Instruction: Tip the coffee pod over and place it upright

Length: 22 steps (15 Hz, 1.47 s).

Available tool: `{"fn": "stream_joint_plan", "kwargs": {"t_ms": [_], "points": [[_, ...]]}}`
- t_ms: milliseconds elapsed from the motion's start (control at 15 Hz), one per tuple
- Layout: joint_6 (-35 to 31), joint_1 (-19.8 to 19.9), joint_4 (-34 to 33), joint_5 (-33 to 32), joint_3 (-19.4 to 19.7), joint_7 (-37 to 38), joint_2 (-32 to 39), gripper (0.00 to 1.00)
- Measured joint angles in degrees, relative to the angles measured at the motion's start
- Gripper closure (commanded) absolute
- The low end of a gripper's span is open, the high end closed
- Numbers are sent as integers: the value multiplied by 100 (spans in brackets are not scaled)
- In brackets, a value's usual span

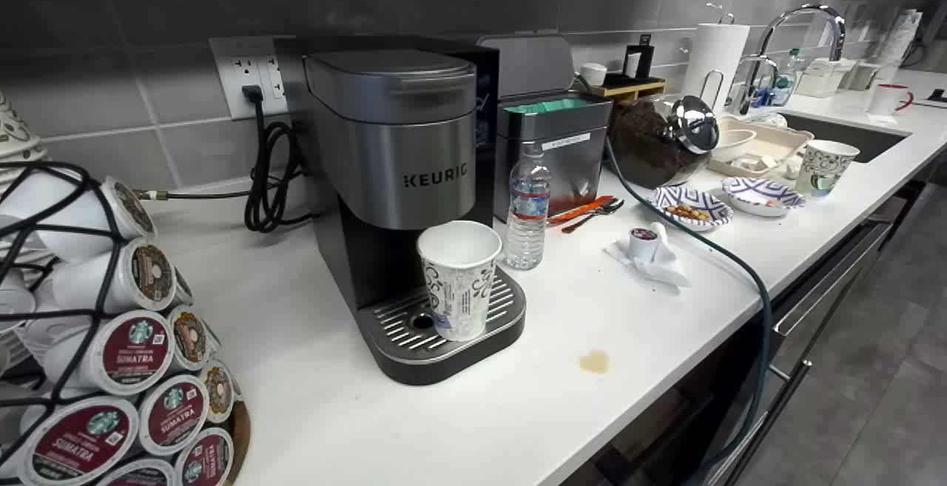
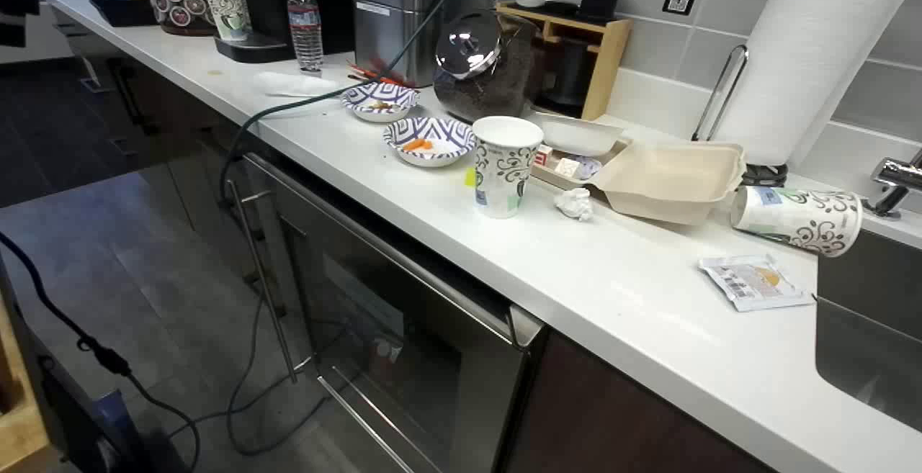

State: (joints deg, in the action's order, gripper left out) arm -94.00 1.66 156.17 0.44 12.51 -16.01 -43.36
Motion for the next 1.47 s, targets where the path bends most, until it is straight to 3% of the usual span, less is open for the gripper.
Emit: {"fn": "stream_joint_plan", "kwargs": {"t_ms": [667,800,1133,1333,1467], "points": [[0,2,0,1,-6,0,0,0],[-309,-45,15,456,-72,45,12,0],[-2730,-862,65,1960,-883,197,349,0],[-4258,-1406,-50,2003,-1524,206,865,0],[-5193,-1560,-195,1740,-1896,242,1354,0]]}}
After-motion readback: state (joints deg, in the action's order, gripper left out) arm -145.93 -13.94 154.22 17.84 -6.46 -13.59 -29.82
